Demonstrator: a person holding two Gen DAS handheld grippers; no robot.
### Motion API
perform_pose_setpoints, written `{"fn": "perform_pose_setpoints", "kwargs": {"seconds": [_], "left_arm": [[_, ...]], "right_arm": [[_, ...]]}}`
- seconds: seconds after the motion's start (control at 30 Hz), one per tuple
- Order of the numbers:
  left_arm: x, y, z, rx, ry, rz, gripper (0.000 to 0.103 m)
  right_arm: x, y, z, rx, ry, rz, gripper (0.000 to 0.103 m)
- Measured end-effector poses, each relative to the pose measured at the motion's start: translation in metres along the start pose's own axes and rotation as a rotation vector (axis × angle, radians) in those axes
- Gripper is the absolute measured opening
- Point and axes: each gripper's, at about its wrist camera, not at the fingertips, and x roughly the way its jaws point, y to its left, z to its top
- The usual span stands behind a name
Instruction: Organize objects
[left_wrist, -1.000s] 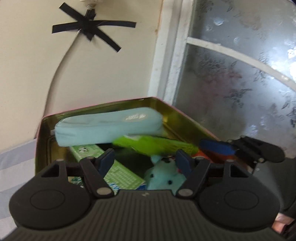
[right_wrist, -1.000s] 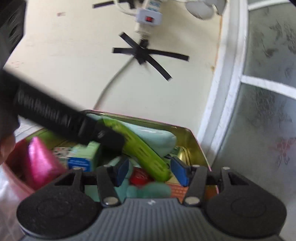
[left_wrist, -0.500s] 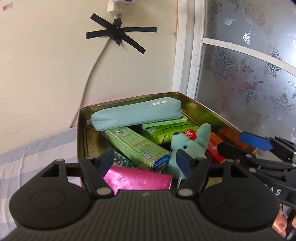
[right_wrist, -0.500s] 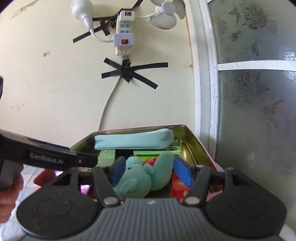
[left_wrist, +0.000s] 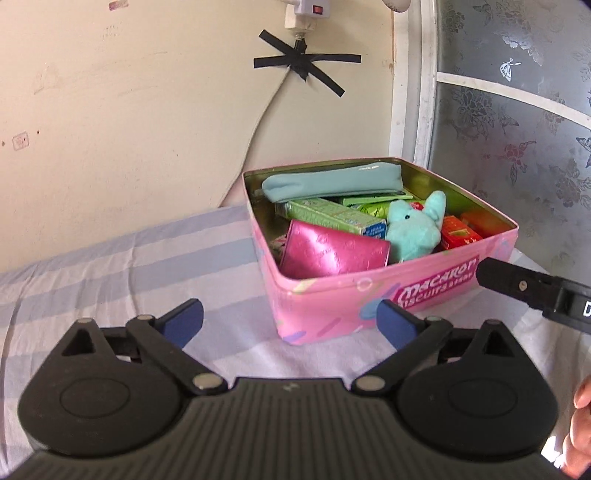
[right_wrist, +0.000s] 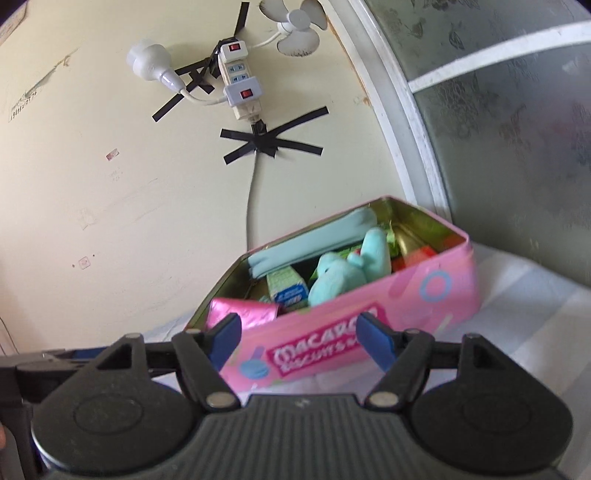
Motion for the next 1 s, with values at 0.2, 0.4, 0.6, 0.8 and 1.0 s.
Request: {"fn": "perform_pose_setpoints", "kwargs": {"seconds": [0.2,0.4,0.6,0.8,1.0], "left_arm": [[-0.011,0.000,-0.017,0.015,0.027,0.027,0.103],[-0.018,0.001,-0.026,0.014,0.029,0.040,0.103],[-0.019,0.000,-0.029,0.023,0.030,0.064,0.103],[-0.018,0.003,-0.031,-0.003,0.036,0.061,0.103],[-0.019,0.002,-0.032,0.013,0.036,0.074,0.103]], "right_arm": [[-0.009,0.007,-0.013,0.026,0.029,-0.002,0.077],[-0.018,0.015,-0.019,0.024,0.022,0.000,0.080],[-0.020,0.020,-0.020,0.035,0.016,0.004,0.081],[-0.020,0.021,-0.020,0.042,0.011,0.000,0.083],[-0.018,0.020,-0.021,0.050,0.018,0.000,0.083]]}}
